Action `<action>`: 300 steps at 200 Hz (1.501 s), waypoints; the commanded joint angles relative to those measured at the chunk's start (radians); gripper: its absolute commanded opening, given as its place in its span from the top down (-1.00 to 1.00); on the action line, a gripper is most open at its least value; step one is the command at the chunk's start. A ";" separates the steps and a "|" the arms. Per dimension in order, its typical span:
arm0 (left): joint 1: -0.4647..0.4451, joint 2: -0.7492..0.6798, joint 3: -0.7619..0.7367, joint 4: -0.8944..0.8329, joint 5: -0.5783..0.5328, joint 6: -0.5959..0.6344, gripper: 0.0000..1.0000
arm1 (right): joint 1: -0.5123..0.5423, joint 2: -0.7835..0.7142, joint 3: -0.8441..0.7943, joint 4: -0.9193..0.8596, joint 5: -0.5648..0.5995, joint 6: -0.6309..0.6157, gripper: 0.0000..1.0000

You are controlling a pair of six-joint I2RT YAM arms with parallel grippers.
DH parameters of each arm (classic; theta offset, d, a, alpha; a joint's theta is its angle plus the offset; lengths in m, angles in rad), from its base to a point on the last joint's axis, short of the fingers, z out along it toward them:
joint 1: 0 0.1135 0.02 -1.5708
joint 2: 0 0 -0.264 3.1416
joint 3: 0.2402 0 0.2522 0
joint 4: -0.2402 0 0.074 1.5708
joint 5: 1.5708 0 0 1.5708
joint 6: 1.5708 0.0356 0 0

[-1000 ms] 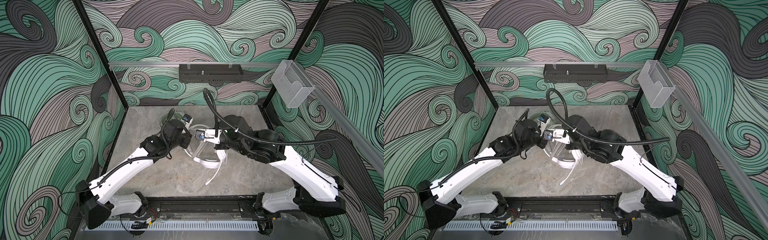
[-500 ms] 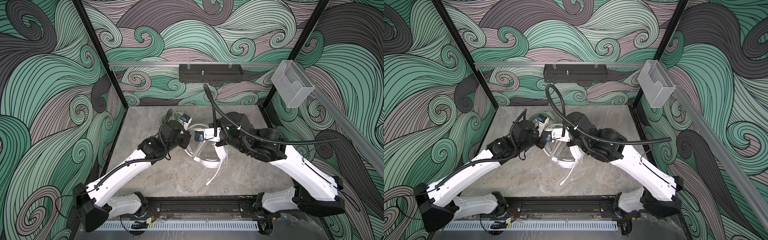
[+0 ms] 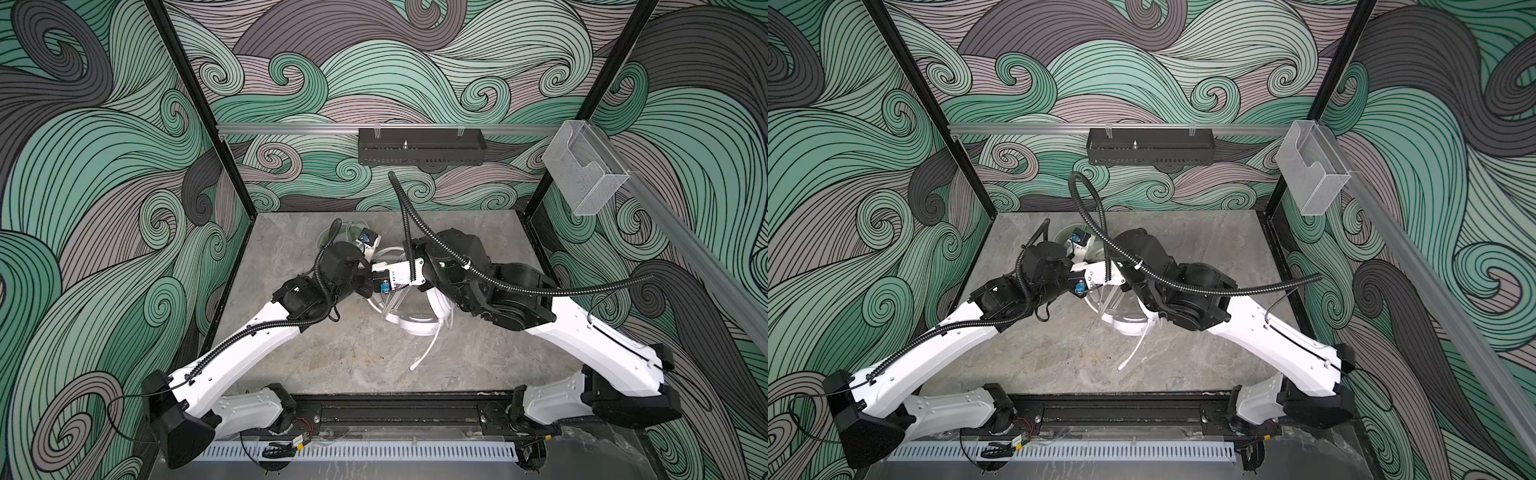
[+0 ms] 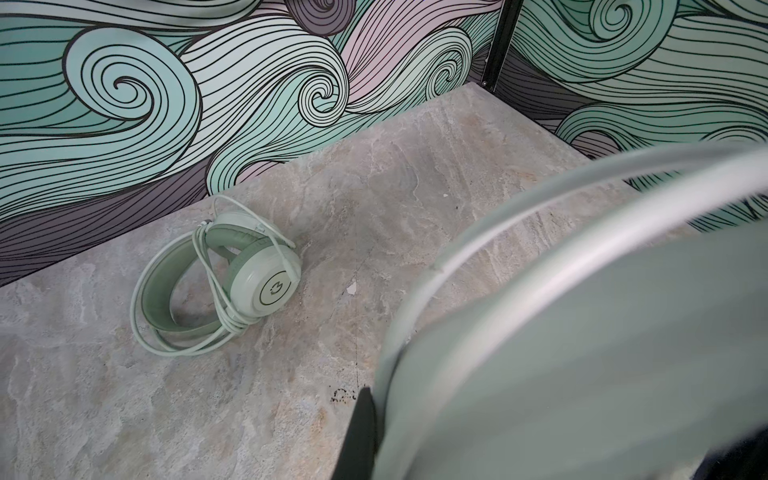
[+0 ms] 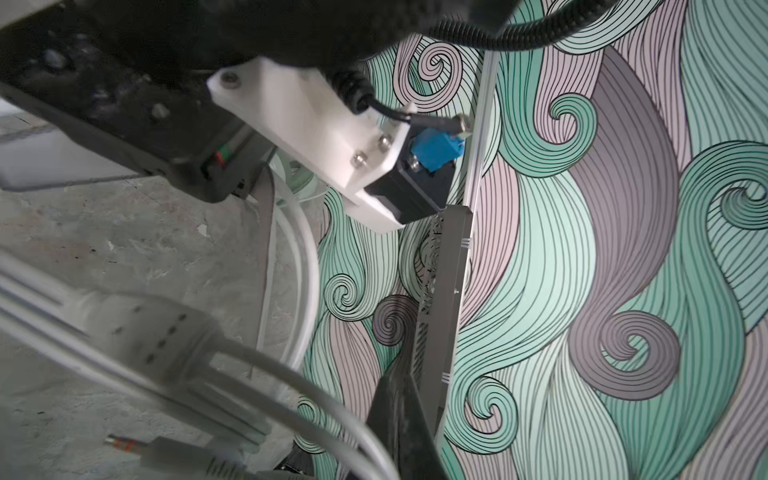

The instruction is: Wrap the headphones

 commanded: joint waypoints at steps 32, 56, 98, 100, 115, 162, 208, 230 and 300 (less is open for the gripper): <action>-0.003 -0.013 -0.044 -0.114 -0.045 0.031 1.00 | 0.035 -0.058 -0.066 0.516 0.151 -0.307 1.00; -0.002 -0.015 -0.041 -0.113 -0.045 0.027 1.00 | 0.037 -0.053 -0.065 0.568 0.163 -0.335 1.00; 0.003 -0.031 -0.053 -0.113 -0.043 0.031 1.00 | 0.031 -0.069 -0.041 0.593 0.167 -0.301 1.00; 0.004 -0.033 -0.055 -0.111 -0.043 0.031 1.00 | 0.028 -0.072 -0.039 0.587 0.166 -0.290 1.00; 0.005 -0.050 -0.063 -0.102 -0.042 0.035 1.00 | 0.011 -0.098 -0.041 0.559 0.159 -0.203 1.00; 0.007 -0.073 -0.068 -0.103 -0.052 0.033 1.00 | -0.013 -0.201 -0.167 0.502 0.142 -0.121 0.92; 0.008 -0.054 -0.065 -0.115 -0.040 0.018 1.00 | -0.004 -0.172 -0.238 0.655 0.187 -0.347 1.00; 0.008 -0.054 -0.065 -0.120 -0.035 0.013 1.00 | -0.007 -0.156 -0.216 0.725 0.187 -0.379 1.00; 0.008 -0.074 -0.079 -0.110 -0.012 0.019 1.00 | -0.018 -0.128 -0.131 0.731 0.069 -0.407 1.00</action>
